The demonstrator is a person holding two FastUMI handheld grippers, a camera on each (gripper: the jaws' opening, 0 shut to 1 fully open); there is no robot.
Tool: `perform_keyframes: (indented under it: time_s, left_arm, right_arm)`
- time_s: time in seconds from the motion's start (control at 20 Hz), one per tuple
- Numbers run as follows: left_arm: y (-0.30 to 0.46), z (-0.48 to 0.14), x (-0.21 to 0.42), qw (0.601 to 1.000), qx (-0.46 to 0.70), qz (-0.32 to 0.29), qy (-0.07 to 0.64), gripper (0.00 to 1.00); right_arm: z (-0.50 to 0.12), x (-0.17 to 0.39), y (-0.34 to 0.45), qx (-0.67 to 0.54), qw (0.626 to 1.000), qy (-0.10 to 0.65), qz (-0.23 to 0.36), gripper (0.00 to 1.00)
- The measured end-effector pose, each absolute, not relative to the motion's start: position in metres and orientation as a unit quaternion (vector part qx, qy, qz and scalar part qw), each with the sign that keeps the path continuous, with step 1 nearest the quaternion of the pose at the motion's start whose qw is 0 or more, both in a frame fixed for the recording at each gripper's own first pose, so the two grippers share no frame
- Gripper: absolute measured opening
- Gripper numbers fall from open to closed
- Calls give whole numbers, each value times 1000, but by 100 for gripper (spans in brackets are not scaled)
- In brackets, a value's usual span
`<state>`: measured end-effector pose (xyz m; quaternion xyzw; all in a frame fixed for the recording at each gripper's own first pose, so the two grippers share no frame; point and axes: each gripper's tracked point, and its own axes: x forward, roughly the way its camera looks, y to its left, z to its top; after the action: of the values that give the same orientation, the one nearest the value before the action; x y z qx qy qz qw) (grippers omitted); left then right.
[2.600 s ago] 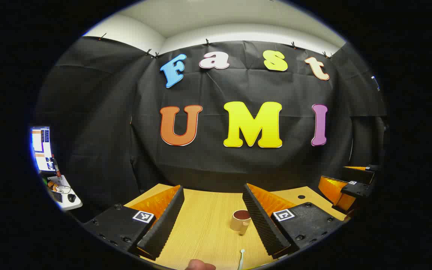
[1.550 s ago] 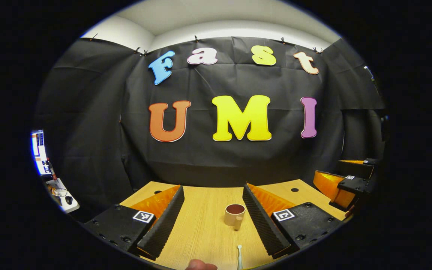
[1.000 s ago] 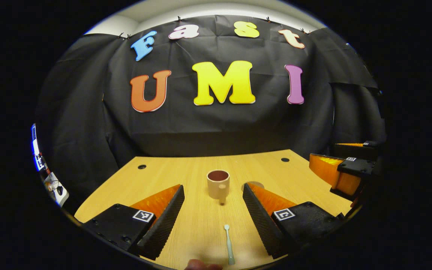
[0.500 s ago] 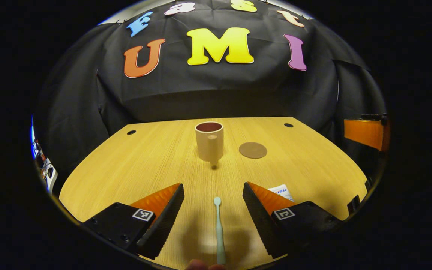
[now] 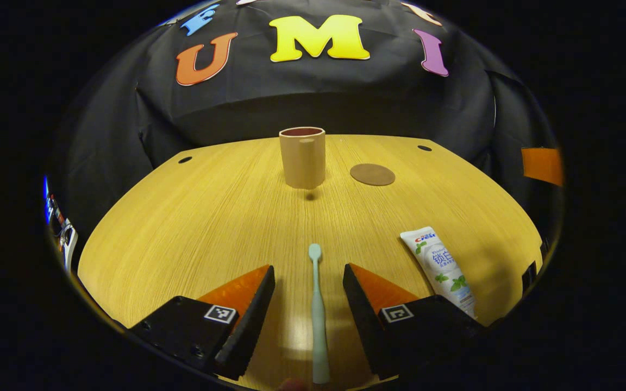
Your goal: Put the toothbrush and toothpaste on the desktop into the cup, then pick up the cup and place it on the coaster on the desktop.
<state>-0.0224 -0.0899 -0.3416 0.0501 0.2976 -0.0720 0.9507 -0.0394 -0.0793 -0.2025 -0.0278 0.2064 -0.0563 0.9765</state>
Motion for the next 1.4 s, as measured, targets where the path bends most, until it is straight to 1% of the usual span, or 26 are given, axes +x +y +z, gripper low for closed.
perform_keyframes:
  time_s: [0.05,0.1,0.15,0.2,0.25,0.3,0.35,0.4,0.45,0.55,0.6,0.65,0.7,0.8,0.9,0.95,1.0,1.05,1.1,1.4]
  left_arm:
    - [-91,-344,-23,950,50,-74,300,79]
    - [-92,-346,-23,949,51,-76,301,78]
    - [-92,-347,-23,948,54,-75,304,71]
    - [-94,-350,-23,947,55,-77,309,65]
    - [-95,-349,-23,947,55,-78,308,63]
    - [-96,-349,-21,947,58,-78,307,65]
    - [-96,-351,-21,946,59,-77,309,54]
    - [-98,-351,-21,946,57,-80,310,41]
    - [-99,-351,-22,946,58,-78,310,38]
    - [-97,-352,-22,945,65,-72,311,30]
    - [-96,-351,-21,945,68,-66,312,22]
    - [-93,-351,-20,945,67,-58,314,18]
    - [-93,-350,-19,946,62,-54,315,10]
    - [-93,-352,-19,945,56,-54,319,6]
    - [-93,-349,-19,944,46,-56,321,4]
    - [-92,-349,-20,944,42,-56,321,3]
    - [-91,-346,-19,945,40,-56,320,3]
    - [-88,-340,-18,947,40,-54,314,3]
    - [-86,-333,-15,950,39,-54,306,3]
    - [-73,-276,-6,965,25,-49,255,3]
  right_arm:
    - [-204,-40,-80,-28,976,207,-57,95]
    - [-203,-41,-81,-29,976,207,-58,95]
    - [-205,-43,-83,-29,976,207,-59,95]
    - [-205,-43,-84,-29,976,208,-59,98]
    - [-206,-44,-84,-29,976,209,-59,95]
    - [-206,-44,-84,-29,976,210,-60,95]
    - [-207,-44,-85,-29,975,210,-60,95]
    - [-208,-44,-84,-28,975,212,-61,95]
    - [-209,-44,-83,-27,975,213,-61,98]
    - [-209,-44,-81,-28,975,213,-61,98]
    - [-208,-43,-80,-30,975,213,-60,98]
    - [-209,-44,-79,-31,975,212,-59,98]
    - [-209,-45,-78,-32,975,213,-58,98]
    - [-209,-45,-79,-31,975,213,-58,98]
    - [-212,-45,-77,-30,974,216,-57,98]
    - [-213,-45,-75,-31,974,217,-54,98]
    - [-214,-44,-73,-32,974,219,-52,95]
    - [-217,-42,-71,-33,973,222,-49,98]
    - [-218,-41,-67,-29,973,225,-45,95]
    - [-245,-37,-29,-20,968,251,0,95]
